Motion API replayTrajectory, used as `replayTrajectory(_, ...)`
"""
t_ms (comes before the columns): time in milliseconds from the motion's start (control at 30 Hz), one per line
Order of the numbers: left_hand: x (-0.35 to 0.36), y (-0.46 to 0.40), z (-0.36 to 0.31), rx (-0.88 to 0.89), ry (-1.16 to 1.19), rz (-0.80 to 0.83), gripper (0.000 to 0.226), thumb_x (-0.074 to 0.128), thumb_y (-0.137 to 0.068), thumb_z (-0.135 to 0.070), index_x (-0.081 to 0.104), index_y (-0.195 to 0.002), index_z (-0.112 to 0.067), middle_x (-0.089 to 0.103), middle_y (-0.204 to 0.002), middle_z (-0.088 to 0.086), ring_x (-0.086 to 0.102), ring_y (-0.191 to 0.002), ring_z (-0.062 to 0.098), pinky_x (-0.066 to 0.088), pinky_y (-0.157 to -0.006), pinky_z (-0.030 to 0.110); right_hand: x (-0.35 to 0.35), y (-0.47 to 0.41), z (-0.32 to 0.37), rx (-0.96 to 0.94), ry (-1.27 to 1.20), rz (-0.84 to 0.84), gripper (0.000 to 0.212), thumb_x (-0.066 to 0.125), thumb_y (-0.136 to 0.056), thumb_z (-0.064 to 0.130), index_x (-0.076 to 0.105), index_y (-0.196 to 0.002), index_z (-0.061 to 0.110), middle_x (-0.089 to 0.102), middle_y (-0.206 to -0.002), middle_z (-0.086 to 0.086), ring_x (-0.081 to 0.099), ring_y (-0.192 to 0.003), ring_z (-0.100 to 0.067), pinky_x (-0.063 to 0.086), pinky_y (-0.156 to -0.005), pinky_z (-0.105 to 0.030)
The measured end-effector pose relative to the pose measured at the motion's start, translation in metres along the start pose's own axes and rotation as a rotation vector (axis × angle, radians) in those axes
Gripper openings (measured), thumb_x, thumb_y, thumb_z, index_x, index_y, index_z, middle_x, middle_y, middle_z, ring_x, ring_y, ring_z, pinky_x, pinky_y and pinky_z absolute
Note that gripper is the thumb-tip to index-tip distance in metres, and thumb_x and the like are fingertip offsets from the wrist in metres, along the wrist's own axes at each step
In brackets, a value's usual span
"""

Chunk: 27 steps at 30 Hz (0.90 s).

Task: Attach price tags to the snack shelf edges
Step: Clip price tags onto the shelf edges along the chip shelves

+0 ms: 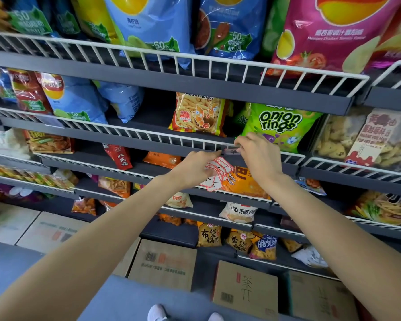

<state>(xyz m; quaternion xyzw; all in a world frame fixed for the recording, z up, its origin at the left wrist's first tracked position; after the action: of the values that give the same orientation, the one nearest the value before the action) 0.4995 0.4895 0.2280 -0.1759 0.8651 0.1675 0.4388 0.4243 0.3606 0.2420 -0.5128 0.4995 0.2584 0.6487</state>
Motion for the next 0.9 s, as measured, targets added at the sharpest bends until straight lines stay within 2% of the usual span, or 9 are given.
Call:
replayTrajectory(100, -0.002, 0.000, -0.001, 0.003, -0.002, -0.009, 0.059, 0.055, -0.093, -0.015, 0.029, -0.146, -0.012, 0.052, -0.137, 0.010, 0.053, -0.117, 0.017, 0.035, -0.095, 0.022, 0.002, 0.001, 0.000, -0.001, 0.015, -0.017, 0.014, 0.071, -0.077, 0.007, 0.065, -0.086, 0.015, 0.061, -0.080, -0.004, 0.060, -0.076, -0.024, 0.036, -0.046, -0.023)
replayTrajectory(167, -0.003, 0.000, -0.002, 0.010, 0.012, -0.013, 0.059, 0.054, -0.093, -0.014, 0.029, -0.146, -0.011, 0.059, -0.127, 0.012, 0.060, -0.087, -0.001, 0.037, -0.074, 0.008, 0.004, 0.002, 0.001, -0.004, 0.046, -0.004, 0.019, 0.077, -0.069, 0.003, 0.067, -0.080, 0.016, 0.060, -0.075, -0.003, 0.060, -0.068, -0.022, 0.036, -0.043, -0.021)
replayTrajectory(267, -0.002, -0.002, -0.001, 0.005, 0.031, -0.022, 0.059, 0.055, -0.092, -0.013, 0.030, -0.145, -0.011, 0.061, -0.124, 0.012, 0.058, -0.085, 0.006, 0.035, -0.066, 0.008, 0.002, 0.004, 0.005, -0.016, 0.110, -0.006, 0.025, 0.081, -0.056, -0.003, 0.070, -0.072, 0.012, 0.060, -0.070, -0.006, 0.059, -0.058, -0.024, 0.030, -0.041, -0.019)
replayTrajectory(533, -0.006, -0.002, -0.004, 0.003, 0.002, 0.015, 0.058, 0.055, -0.092, -0.015, 0.030, -0.145, -0.011, 0.053, -0.136, 0.006, 0.050, -0.123, 0.017, 0.030, -0.099, 0.019, -0.008, 0.008, 0.013, -0.052, 0.259, 0.019, 0.032, 0.081, -0.051, -0.004, 0.071, -0.079, 0.006, 0.061, -0.074, -0.009, 0.061, -0.061, -0.025, 0.038, -0.038, -0.023)
replayTrajectory(600, -0.007, -0.002, -0.005, 0.005, -0.011, 0.012, 0.057, 0.055, -0.092, -0.015, 0.031, -0.145, -0.011, 0.060, -0.125, 0.008, 0.059, -0.100, 0.014, 0.033, -0.088, 0.014, -0.005, 0.006, 0.014, -0.065, 0.258, 0.089, 0.035, 0.070, -0.069, -0.004, 0.066, -0.102, 0.006, 0.062, -0.090, -0.012, 0.064, -0.076, -0.028, 0.043, -0.046, -0.028)
replayTrajectory(667, -0.009, -0.001, -0.007, 0.010, -0.013, 0.007, 0.056, 0.055, -0.093, -0.015, 0.032, -0.144, -0.012, 0.065, -0.113, 0.006, 0.055, -0.075, 0.005, 0.033, -0.075, 0.012, -0.010, 0.005, 0.015, -0.065, 0.299, 0.116, 0.039, 0.067, -0.073, -0.001, 0.061, -0.109, 0.009, 0.063, -0.092, -0.010, 0.065, -0.074, -0.026, 0.040, -0.047, -0.028)
replayTrajectory(733, -0.010, -0.001, -0.009, 0.011, -0.003, 0.004, 0.055, 0.055, -0.092, -0.015, 0.034, -0.143, -0.012, 0.063, -0.103, 0.001, 0.051, -0.061, 0.000, 0.032, -0.068, 0.010, -0.016, 0.004, 0.017, -0.063, 0.344, 0.123, 0.043, 0.069, -0.072, 0.000, 0.059, -0.112, 0.011, 0.063, -0.090, -0.008, 0.066, -0.070, -0.025, 0.038, -0.046, -0.027)
replayTrajectory(800, -0.010, -0.001, -0.010, 0.010, -0.001, 0.005, 0.055, 0.055, -0.093, -0.014, 0.033, -0.143, -0.011, 0.063, -0.100, 0.004, 0.046, -0.054, -0.002, 0.032, -0.064, 0.009, -0.008, 0.002, 0.015, -0.100, 0.310, 0.179, 0.043, 0.056, -0.083, -0.003, 0.049, -0.124, 0.010, 0.059, -0.105, -0.010, 0.065, -0.084, -0.027, 0.037, -0.052, -0.030)
replayTrajectory(900, -0.011, 0.000, -0.012, 0.006, -0.002, 0.007, 0.056, 0.055, -0.093, -0.015, 0.032, -0.144, -0.010, 0.063, -0.099, 0.006, 0.046, -0.057, 0.000, 0.033, -0.062, 0.008, -0.014, 0.001, 0.016, -0.127, 0.330, 0.142, 0.036, 0.070, -0.069, -0.004, 0.064, -0.102, 0.009, 0.062, -0.088, -0.009, 0.065, -0.068, -0.026, 0.037, -0.045, -0.026)
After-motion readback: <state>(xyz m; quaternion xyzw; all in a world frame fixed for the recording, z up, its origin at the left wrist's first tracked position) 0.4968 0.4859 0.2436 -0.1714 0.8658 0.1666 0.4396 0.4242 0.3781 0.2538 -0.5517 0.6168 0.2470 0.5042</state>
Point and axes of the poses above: each hand's wrist, its own y-axis away from the middle knuckle, its own x-axis out of the palm, z = x × y, the point moved 4 cm from there along -y, towards the middle knuckle
